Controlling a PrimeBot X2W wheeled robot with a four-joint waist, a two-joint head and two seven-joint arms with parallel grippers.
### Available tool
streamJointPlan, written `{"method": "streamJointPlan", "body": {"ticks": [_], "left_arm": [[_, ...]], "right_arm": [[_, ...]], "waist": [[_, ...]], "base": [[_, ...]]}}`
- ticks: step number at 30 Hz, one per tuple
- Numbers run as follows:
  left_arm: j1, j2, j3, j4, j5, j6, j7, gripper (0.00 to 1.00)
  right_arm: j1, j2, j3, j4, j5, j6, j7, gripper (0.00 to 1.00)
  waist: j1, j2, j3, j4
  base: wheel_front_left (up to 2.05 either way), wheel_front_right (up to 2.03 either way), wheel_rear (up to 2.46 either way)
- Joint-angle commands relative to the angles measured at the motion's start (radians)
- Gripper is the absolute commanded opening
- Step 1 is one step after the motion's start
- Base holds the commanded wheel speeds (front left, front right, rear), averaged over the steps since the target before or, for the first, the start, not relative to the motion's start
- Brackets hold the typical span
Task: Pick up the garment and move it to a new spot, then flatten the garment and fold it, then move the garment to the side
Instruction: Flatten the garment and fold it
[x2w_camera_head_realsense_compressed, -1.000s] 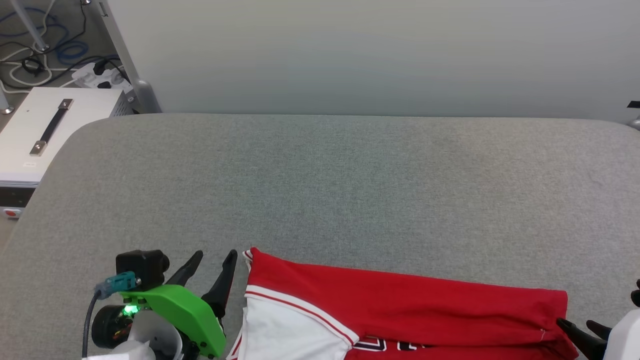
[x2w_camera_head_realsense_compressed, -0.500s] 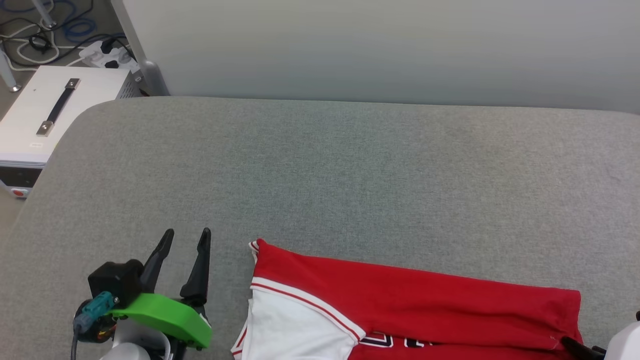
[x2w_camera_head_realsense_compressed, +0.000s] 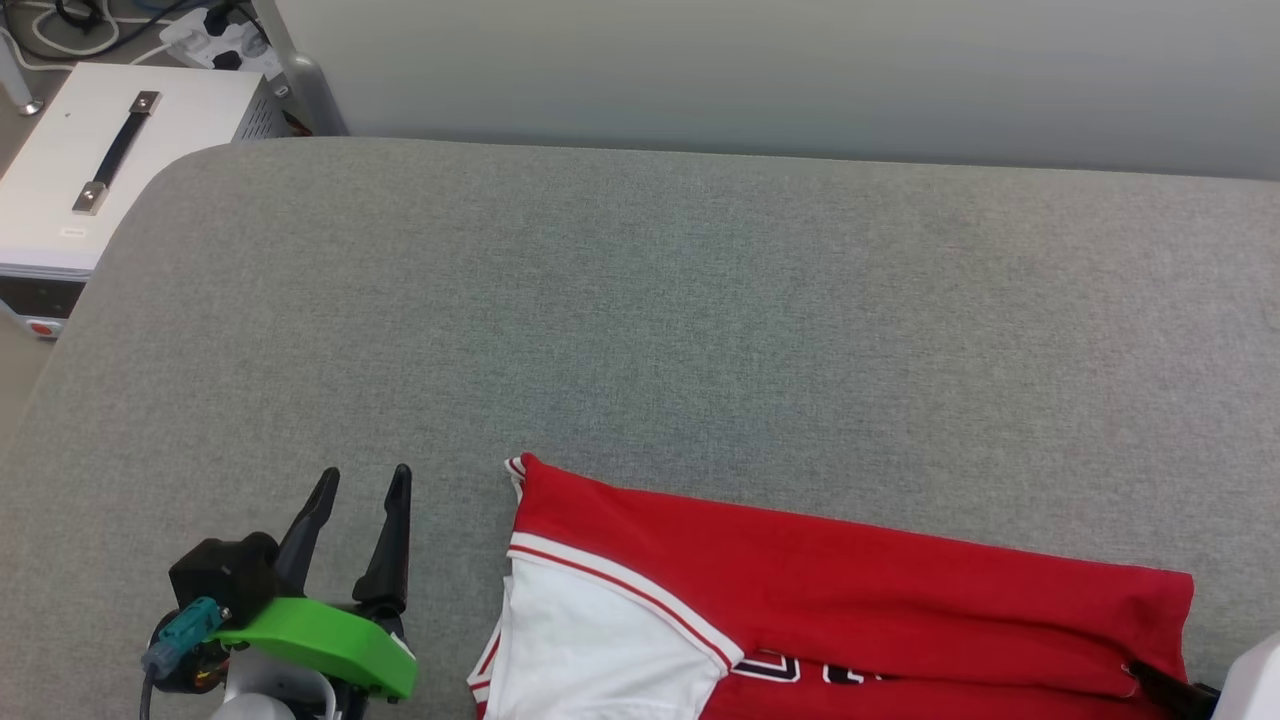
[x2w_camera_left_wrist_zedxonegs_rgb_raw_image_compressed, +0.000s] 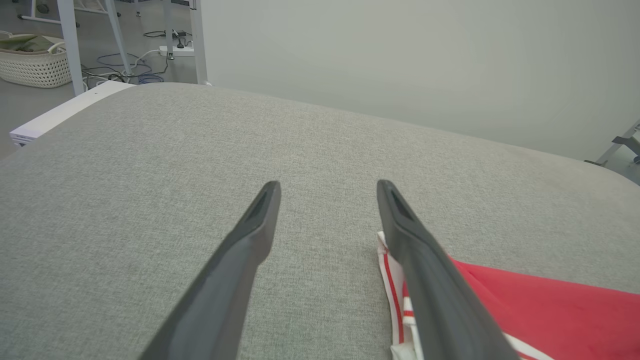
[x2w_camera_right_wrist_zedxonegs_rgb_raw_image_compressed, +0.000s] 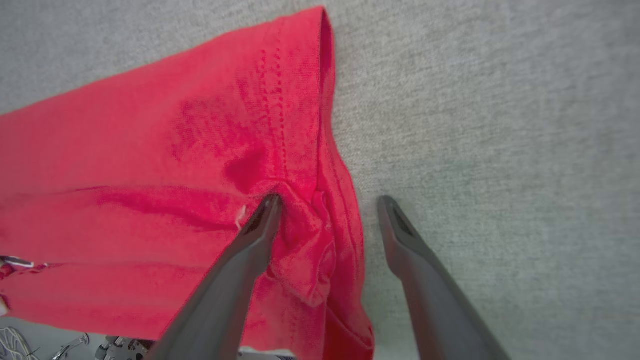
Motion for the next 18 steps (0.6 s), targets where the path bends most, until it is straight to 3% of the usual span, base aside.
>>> {"method": "streamJointPlan", "body": {"ticks": [1,7,8,10,11,18], "left_arm": [[-0.009,-0.012,0.008,0.007,0.015,-0.01,-0.006,1.0],[-0.023,-0.045,0.031,0.041,0.045,-0.039,-0.006,1.0],[-0.025,-0.048,0.034,0.044,0.048,-0.042,-0.006,1.0],[-0.027,-0.055,0.04,0.052,0.054,-0.048,-0.006,1.0],[-0.027,-0.059,0.043,0.055,0.057,-0.051,-0.006,1.0],[-0.019,-0.07,0.059,0.075,0.068,-0.066,-0.006,1.0]], "right_arm": [[0.0,0.048,0.046,0.016,0.019,0.002,0.017,1.0],[-0.004,0.057,0.097,0.002,0.044,0.002,0.009,1.0],[-0.006,0.057,0.102,0.003,0.047,0.002,0.005,0.93],[-0.009,0.055,0.109,0.007,0.048,0.002,-0.009,0.44],[-0.012,0.052,0.109,0.011,0.046,0.002,-0.02,0.02],[-0.01,0.024,0.107,0.036,0.045,0.002,-0.096,0.0]], "waist": [[0.0,0.0,0.003,0.0],[0.0,0.0,0.002,-0.004],[0.0,0.0,0.001,-0.005],[0.0,0.0,-0.003,-0.006],[0.0,0.0,-0.005,-0.007],[0.0,0.0,-0.022,-0.013]], "base": [[0.0,0.0,0.0],[0.0,0.0,0.0],[0.0,0.0,0.0],[0.0,0.0,0.0],[0.0,0.0,0.0],[0.0,0.0,0.0]]}}
